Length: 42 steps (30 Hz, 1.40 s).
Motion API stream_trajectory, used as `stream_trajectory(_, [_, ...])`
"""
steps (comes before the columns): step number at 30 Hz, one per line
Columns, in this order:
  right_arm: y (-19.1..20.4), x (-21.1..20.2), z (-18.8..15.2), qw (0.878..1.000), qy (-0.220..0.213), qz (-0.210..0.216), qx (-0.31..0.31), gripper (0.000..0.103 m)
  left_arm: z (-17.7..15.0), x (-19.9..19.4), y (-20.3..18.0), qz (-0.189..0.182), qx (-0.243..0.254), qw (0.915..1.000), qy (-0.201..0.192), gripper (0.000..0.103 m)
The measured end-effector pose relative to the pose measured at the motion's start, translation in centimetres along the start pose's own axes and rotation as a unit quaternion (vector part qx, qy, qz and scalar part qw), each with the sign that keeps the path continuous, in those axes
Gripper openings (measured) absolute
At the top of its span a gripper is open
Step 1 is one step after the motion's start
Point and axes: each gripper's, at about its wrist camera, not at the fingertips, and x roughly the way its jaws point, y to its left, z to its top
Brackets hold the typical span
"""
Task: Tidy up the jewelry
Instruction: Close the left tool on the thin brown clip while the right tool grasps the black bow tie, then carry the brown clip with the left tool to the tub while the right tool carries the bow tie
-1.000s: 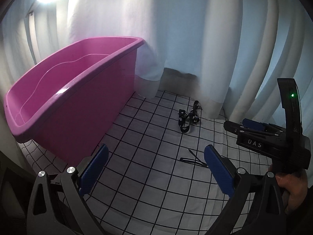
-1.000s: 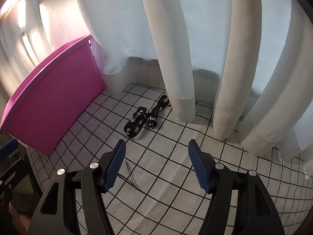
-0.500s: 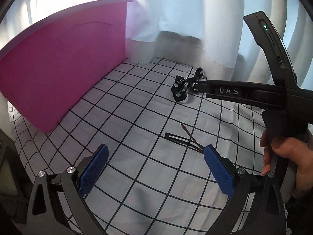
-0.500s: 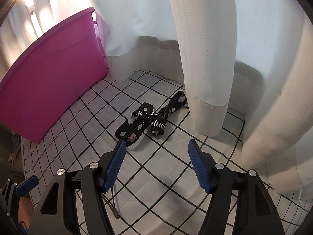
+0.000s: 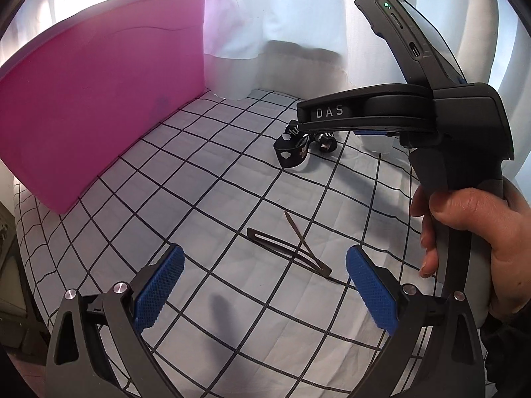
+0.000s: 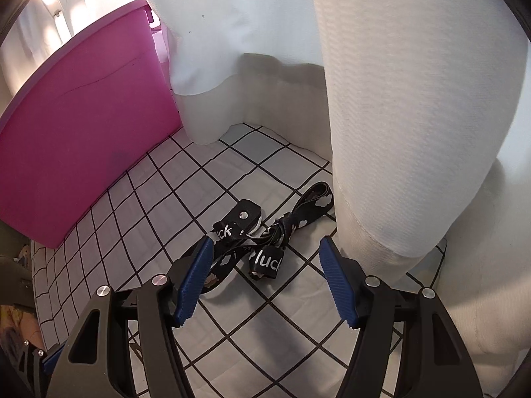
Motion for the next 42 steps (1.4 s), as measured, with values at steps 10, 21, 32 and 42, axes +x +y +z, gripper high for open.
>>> stream_trajectory(10, [-0.3, 2.3, 0.7, 0.999, 0.016, -0.004, -0.043, 0.063, 0.5, 2.0, -1.0, 0.006, -0.028, 0.9994, 0.018, 0.096])
stream_trajectory(21, [0.1, 3.1, 0.8, 0.997, 0.008, -0.003, -0.071, 0.063, 0.4, 3.7, -2.6, 0.031, -0.024, 0.9986, 0.035, 0.095])
stream_trajectory(32, [0.2, 2.0, 0.0, 0.996, -0.004, -0.019, -0.090, 0.035, -0.3, 2.1, -3.4, 0.026, -0.018, 0.9995, 0.008, 0.038])
stream_trajectory(42, [-0.8, 0.7, -1.2, 0.997, -0.014, -0.016, -0.072, 0.019, -0.4, 1.5, -2.1, 0.015, -0.026, 0.9995, 0.007, 0.012])
